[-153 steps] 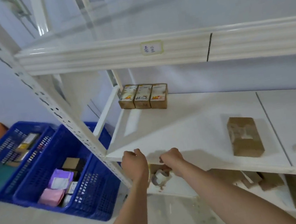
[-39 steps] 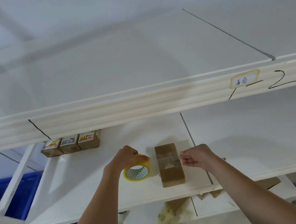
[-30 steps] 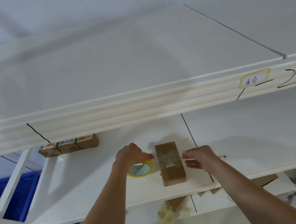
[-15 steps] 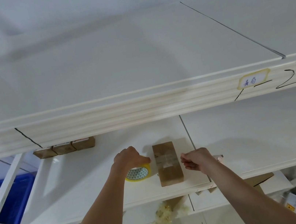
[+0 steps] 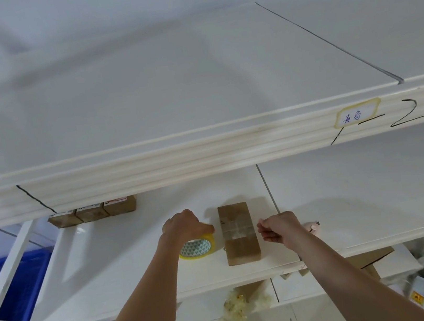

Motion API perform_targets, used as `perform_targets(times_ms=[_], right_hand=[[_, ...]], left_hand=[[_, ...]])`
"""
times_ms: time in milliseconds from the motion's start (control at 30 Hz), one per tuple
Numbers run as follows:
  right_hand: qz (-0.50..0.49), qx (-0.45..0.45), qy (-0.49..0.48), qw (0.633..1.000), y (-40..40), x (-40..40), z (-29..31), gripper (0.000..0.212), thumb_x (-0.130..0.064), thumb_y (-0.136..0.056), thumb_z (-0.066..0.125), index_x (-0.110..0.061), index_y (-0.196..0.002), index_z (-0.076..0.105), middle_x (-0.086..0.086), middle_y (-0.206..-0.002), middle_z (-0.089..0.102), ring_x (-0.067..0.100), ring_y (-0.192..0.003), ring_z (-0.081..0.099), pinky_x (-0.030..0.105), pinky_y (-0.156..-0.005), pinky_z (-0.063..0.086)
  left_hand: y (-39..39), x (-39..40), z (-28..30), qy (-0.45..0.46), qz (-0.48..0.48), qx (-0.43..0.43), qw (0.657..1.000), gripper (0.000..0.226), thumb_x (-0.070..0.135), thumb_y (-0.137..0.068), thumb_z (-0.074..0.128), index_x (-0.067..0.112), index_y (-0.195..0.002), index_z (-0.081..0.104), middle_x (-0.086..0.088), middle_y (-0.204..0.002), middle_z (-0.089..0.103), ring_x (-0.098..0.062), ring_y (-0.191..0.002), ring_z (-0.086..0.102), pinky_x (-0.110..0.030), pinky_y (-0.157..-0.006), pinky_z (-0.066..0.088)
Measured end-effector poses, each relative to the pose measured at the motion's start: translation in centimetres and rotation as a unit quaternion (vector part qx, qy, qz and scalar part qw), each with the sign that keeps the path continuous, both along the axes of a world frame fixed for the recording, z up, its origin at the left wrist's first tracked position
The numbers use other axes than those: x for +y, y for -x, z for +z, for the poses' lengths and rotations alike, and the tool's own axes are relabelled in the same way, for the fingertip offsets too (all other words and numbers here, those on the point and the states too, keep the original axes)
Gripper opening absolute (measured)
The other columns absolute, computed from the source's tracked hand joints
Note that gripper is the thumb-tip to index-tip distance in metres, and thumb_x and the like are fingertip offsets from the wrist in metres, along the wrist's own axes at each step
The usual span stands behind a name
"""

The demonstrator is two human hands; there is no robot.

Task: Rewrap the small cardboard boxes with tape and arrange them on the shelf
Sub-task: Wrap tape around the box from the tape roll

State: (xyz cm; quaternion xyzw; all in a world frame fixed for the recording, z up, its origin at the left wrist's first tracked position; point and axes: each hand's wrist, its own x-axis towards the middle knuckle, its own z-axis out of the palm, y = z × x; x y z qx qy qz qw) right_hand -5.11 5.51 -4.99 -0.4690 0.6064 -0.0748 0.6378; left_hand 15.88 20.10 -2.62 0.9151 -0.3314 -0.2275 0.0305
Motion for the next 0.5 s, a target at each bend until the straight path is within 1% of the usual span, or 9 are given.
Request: perform_targets(times_ms=[100,267,400,500], right_hand=[[-0.002,0.008,0.001,1.000,0.1,0.2,-0.2,0.013,-0.006,-0.091,0.073,0.006,-0.085,0.073,0.018,-0.081,0.076,0.026,-0.073,0.072,0.040,-0.075,0.064],[-0.004,0.025,-0.015,1.000,-0.3,0.3,-0.4,0.016,-0.007,-0.091,0.072,0.006,-0.081,0.071,0.017,-0.075,0.073,0.024,-0.065,0.067,0.040,-0.075,0.064],[-0.009,0.025,-0.026,0.999,-0.3,0.6,-0.6,0.016,-0.007,-0.090,0.073,0.006,-0.081,0.070,0.016,-0.072,0.071,0.022,-0.059,0.065,0.037,-0.068,0.062],[-0.017,0.031,-0.023,0.999,-0.6,1.0,-0.8,0.015,-0.004,-0.086,0.077,0.009,-0.085,0.070,0.018,-0.073,0.071,0.024,-0.058,0.065,0.038,-0.063,0.063]], left_hand=[[0.0,0.0,-0.4,-0.007,0.004,-0.003,1.000,0.062,0.072,-0.067,0.068,0.020,-0.101,0.069,0.001,-0.089,0.068,-0.019,-0.081,0.066,-0.028,-0.076,0.053],[0.0,-0.1,-0.9,-0.012,0.009,0.001,1.000,0.064,0.073,-0.065,0.067,0.021,-0.102,0.066,0.002,-0.091,0.068,-0.020,-0.085,0.066,-0.030,-0.079,0.054],[0.2,-0.3,-1.2,-0.015,0.004,-0.005,1.000,0.063,0.073,-0.067,0.066,0.020,-0.102,0.067,0.003,-0.091,0.067,-0.019,-0.084,0.066,-0.030,-0.080,0.054],[0.4,-0.4,-1.4,-0.015,0.000,-0.015,1.000,0.060,0.070,-0.071,0.067,0.020,-0.104,0.068,0.003,-0.092,0.067,-0.018,-0.083,0.065,-0.030,-0.081,0.055]])
